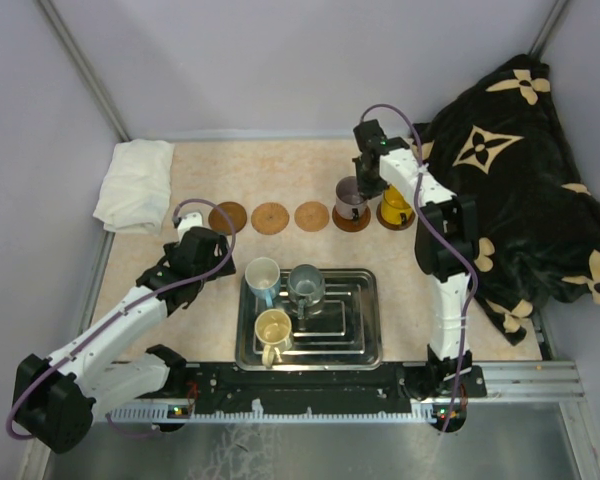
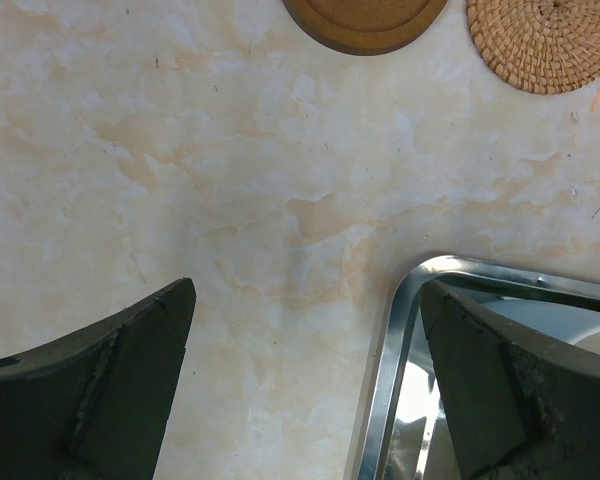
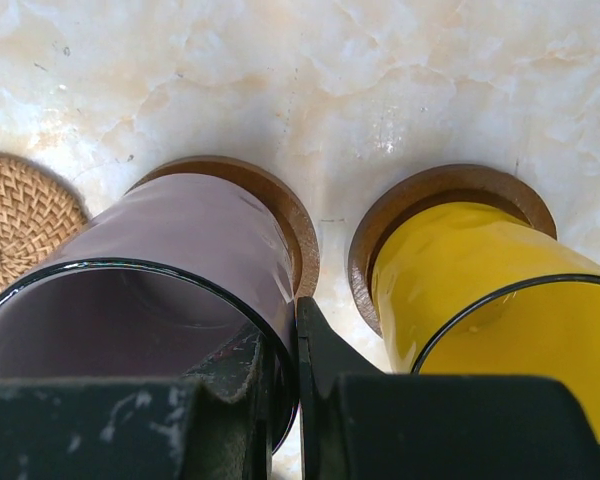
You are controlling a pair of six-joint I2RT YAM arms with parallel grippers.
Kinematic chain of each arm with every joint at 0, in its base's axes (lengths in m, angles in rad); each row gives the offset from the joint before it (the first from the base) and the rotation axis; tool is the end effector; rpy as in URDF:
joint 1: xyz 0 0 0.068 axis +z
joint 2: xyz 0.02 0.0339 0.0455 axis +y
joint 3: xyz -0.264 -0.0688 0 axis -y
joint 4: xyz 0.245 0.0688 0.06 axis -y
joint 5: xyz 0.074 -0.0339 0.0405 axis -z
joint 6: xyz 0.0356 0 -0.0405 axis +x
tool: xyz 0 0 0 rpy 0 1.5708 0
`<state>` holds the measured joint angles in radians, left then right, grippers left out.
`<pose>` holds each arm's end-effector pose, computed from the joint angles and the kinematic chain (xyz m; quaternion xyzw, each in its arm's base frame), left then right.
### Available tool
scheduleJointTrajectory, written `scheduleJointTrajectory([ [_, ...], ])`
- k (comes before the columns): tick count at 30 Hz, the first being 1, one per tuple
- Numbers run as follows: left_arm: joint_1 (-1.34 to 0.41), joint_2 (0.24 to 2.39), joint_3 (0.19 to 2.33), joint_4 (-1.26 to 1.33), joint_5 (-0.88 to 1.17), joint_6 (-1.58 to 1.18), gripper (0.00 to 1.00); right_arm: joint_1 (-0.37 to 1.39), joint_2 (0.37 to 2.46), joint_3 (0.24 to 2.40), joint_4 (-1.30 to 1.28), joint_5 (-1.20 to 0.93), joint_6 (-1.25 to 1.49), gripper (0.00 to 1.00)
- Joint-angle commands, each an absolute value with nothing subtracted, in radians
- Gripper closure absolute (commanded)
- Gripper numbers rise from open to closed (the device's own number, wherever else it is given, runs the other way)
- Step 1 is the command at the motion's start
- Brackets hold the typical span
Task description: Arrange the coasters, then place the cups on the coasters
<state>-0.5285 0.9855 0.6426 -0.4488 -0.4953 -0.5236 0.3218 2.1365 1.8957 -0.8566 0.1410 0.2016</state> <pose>0.1804 -0.0858 0.2327 -0.0909 0.8971 0.0112 0.4323 0.4413 0.1419 0.2390 -0.0418 0.9689 -0.0056 0.2437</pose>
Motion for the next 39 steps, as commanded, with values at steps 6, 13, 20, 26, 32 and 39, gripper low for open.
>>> scheduleJointTrajectory([
  [6, -0.528, 0.978, 0.653, -0.44, -0.506, -0.53, 0.0, 0.313, 2.067, 1.867, -0.795, 0.134, 0.199, 1.0],
  [13, -0.528, 0.98, 0.65, -0.44, -0.505, -0.532, 0.0, 0.312, 2.06, 1.844, -0.794, 0.13, 0.205, 1.0],
  [20, -0.528, 0.979, 0.65, -0.44, -0.505, -0.531, 0.0, 0.312, 2.06, 1.819, -0.784, 0.123, 0.217, 1.0],
  [26, -0.528, 0.976, 0.649, -0.443, -0.506, -0.531, 0.0, 0.312, 2.062, 1.809, -0.779, 0.123, 0.221, 1.0],
  [32, -0.528, 0.979, 0.648, -0.442, -0.504, -0.534, 0.0, 0.313, 2.053, 1.808, -0.778, 0.121, 0.221, 0.91],
  [39, -0.528, 0.981, 0.649, -0.437, -0.502, -0.534, 0.0, 0.313, 2.024, 1.795, -0.761, 0.128, 0.222, 0.73],
])
